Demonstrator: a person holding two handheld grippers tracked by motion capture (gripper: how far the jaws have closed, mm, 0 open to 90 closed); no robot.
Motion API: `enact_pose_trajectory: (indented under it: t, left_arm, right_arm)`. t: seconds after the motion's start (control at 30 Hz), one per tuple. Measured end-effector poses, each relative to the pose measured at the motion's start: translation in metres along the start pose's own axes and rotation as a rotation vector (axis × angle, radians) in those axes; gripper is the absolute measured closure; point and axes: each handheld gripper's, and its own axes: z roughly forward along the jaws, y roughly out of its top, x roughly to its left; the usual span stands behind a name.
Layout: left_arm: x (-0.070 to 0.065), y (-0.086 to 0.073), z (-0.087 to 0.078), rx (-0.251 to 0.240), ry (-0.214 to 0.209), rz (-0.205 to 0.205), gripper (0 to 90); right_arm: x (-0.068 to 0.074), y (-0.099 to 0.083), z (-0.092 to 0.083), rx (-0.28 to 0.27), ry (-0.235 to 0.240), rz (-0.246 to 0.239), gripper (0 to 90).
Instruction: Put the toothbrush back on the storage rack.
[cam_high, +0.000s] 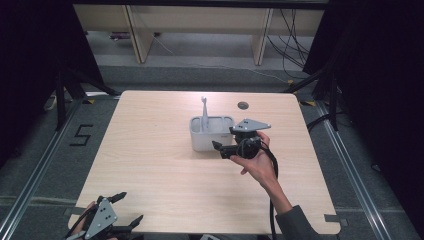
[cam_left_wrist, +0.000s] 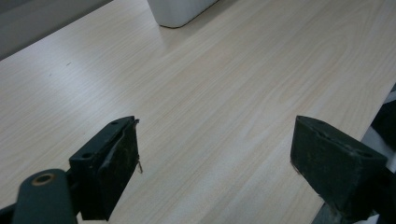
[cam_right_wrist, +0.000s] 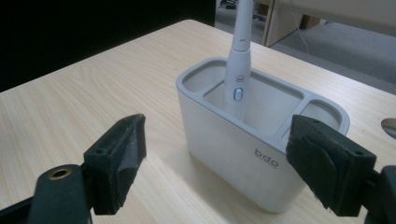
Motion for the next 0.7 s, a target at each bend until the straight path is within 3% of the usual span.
enact_pose_trajectory:
  t: [0.03, 0.07, 0.17, 0.2, 0.4, 0.5, 0.53, 0.63, 0.7]
  left_arm:
    - [0.001, 0.0, -0.001, 0.012, 0.0, 0.018, 14.9]
    - [0.0, 0.0, 0.0, 0.002, 0.0, 0.0, 14.8]
    - [0.001, 0.0, -0.001, 0.012, -0.001, 0.021, 14.8]
    - [0.001, 0.0, -0.001, 0.013, 0.0, 0.017, 14.8]
    - [0.001, 0.0, -0.001, 0.017, -0.001, 0.018, 14.8]
    - [0.001, 0.0, -0.001, 0.022, -0.002, 0.018, 14.8]
    - [0.001, 0.0, -0.001, 0.026, -0.002, 0.021, 14.8]
    - [0.001, 0.0, -0.001, 0.025, -0.001, 0.02, 14.8]
    - [0.001, 0.0, -0.001, 0.024, -0.001, 0.019, 14.9]
  right_arm:
    - [0.001, -0.001, -0.001, 0.008, 0.005, 0.003, 20.5]
    - [0.002, -0.002, 0.0, 0.001, 0.007, 0.009, 20.1]
    - [0.002, -0.003, -0.001, 0.008, 0.016, -0.001, 19.9]
    - [0.005, -0.005, -0.001, 0.008, 0.008, 0.019, 19.7]
    - [0.008, -0.008, -0.002, 0.013, 0.026, -0.013, 19.4]
    - [0.011, -0.009, -0.004, 0.017, 0.033, -0.009, 19.2]
    - [0.013, -0.01, -0.004, 0.012, 0.032, 0.013, 19.2]
    - [0.013, -0.01, -0.005, 0.014, 0.032, -0.017, 19.1]
    - [0.015, -0.012, -0.005, 0.022, 0.041, 0.002, 19.1]
